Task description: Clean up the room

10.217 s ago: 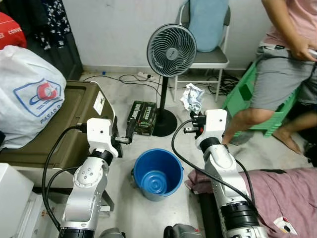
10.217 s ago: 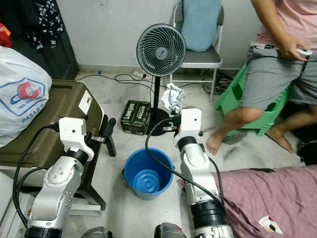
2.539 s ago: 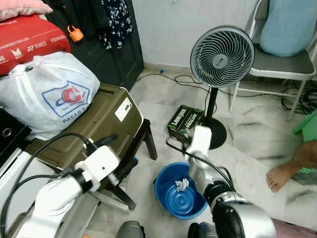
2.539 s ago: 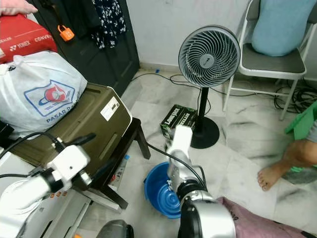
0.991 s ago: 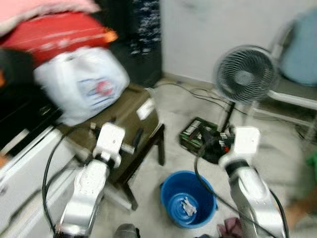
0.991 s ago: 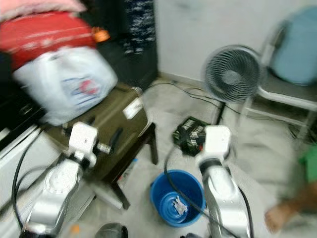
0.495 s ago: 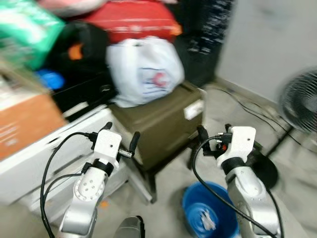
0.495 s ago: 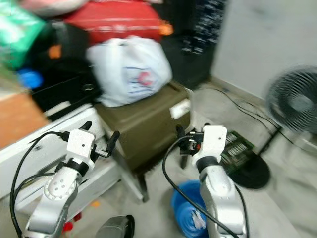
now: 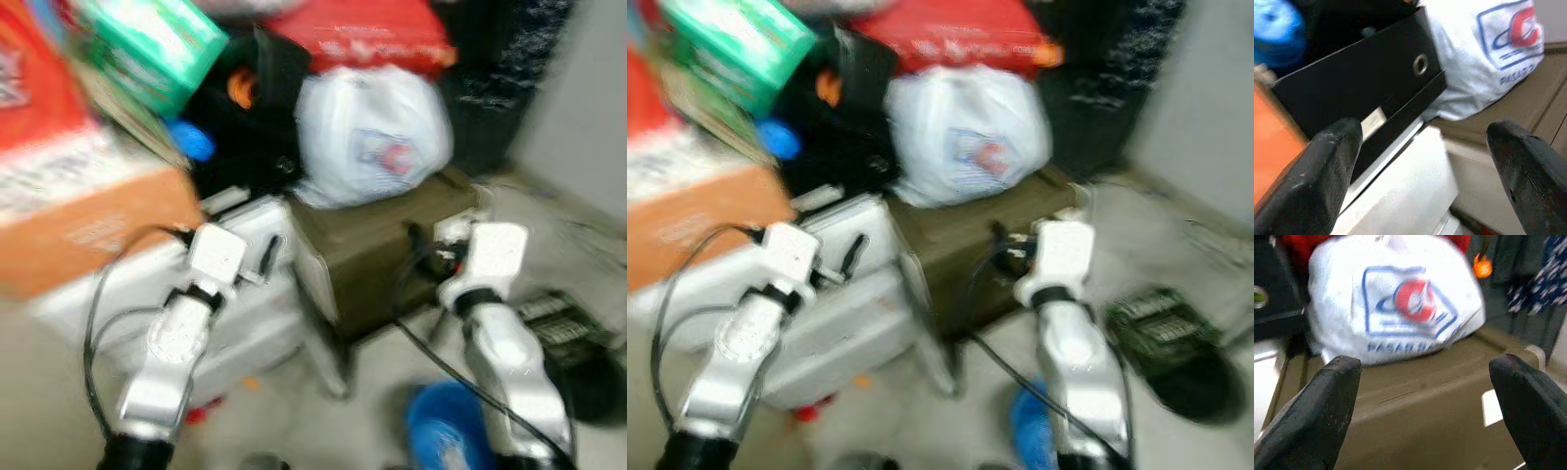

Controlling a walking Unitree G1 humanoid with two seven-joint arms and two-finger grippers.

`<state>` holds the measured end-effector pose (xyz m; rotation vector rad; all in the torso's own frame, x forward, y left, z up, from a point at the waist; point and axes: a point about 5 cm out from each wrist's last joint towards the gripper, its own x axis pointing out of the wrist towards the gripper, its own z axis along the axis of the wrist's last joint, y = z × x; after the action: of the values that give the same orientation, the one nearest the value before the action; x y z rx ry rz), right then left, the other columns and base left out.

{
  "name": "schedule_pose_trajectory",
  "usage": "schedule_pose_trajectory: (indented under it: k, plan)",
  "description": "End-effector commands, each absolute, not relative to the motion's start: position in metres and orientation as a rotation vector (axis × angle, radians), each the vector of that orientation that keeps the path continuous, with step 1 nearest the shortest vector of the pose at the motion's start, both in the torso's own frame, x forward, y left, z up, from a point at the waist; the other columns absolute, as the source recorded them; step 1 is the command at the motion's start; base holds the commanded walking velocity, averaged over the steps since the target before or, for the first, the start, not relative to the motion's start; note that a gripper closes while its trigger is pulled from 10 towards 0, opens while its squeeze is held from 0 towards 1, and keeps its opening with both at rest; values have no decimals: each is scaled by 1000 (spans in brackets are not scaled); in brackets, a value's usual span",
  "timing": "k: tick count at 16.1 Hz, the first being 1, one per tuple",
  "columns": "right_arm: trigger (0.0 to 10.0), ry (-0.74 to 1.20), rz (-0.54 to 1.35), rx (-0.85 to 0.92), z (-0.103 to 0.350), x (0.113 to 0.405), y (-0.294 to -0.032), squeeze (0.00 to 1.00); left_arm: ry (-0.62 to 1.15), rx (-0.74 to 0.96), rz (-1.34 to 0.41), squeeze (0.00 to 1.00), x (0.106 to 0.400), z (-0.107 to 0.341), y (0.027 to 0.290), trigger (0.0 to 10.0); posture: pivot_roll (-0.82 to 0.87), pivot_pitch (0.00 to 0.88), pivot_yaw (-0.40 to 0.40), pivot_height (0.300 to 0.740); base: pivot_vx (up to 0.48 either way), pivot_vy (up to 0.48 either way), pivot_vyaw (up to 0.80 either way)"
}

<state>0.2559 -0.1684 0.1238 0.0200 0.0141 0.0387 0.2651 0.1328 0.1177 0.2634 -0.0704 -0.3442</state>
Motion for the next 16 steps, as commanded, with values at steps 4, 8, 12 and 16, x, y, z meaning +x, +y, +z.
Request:
schedule_pose_trajectory:
  k: [4,8,12,16]
  plan:
    - [10000,64,50,55,112,247,-162,0,12,206,-248,0,247,103,142,10000,-51,0,45,740,0,0,800]
    - [10000,66,81,54,112,249,-156,0,-8,218,-234,0,248,106,143,10000,-39,0,22,740,0,0,800]
    - [10000,73,56,76,110,251,-161,0,-7,245,-237,0,247,108,151,10000,-6,0,28,740,0,0,400]
    - [10000,80,52,89,107,253,-162,0,-13,253,-250,0,249,112,147,10000,45,0,3,740,0,0,0]
